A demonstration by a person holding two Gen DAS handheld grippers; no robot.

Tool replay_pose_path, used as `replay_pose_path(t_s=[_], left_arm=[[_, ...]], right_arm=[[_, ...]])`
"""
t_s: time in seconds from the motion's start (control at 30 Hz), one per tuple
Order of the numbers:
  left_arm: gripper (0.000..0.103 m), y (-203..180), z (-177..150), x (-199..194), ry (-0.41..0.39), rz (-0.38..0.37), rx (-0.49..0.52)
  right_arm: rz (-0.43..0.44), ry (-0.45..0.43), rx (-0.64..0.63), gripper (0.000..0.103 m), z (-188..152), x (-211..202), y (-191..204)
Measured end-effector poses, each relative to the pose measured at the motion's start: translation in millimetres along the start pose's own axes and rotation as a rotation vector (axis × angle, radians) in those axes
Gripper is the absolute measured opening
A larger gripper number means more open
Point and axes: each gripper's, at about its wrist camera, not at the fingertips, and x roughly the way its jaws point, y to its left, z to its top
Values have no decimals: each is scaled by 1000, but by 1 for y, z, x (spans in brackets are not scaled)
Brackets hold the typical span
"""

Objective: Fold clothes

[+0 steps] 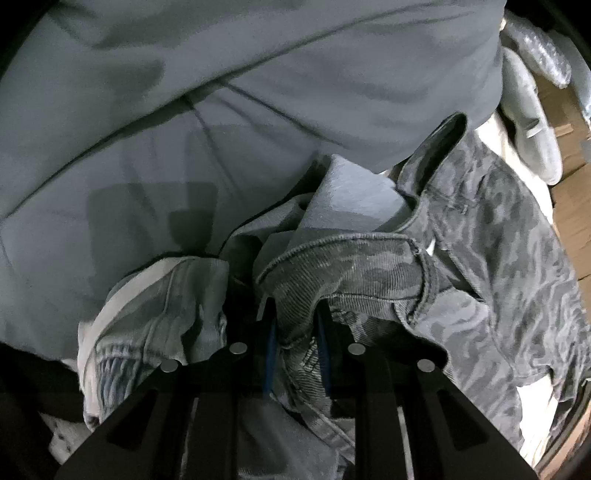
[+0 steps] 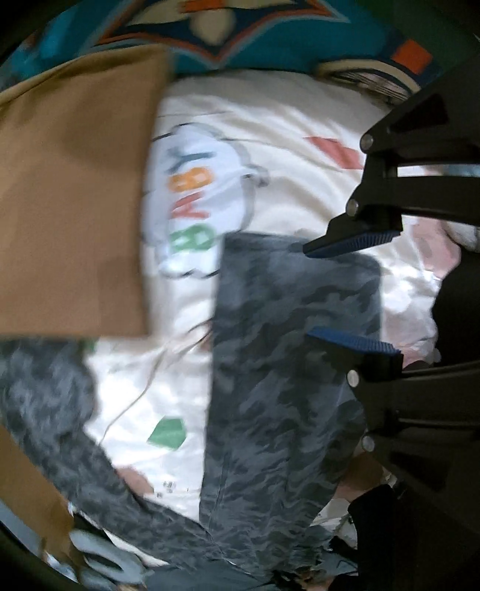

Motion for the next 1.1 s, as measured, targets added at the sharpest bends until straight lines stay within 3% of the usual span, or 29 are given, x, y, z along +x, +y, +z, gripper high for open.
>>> replay_pose_path(t_s=[0.3, 0.57, 0.83, 1.1], left_arm=[[19, 10, -13, -24, -22, -105, -18], [19, 11, -13, -30, -10, -160, -30], [19, 17, -20, -32, -7, -151, -86], [20, 28, -32, -30, -58, -191, -165]], right_arm=[[20, -120, -229, 38, 101, -30, 89], [88, -79, -459, 38, 185, -2, 206], [131, 18, -653, 38, 219, 23, 313], [190, 31, -880, 38, 245, 39, 456]])
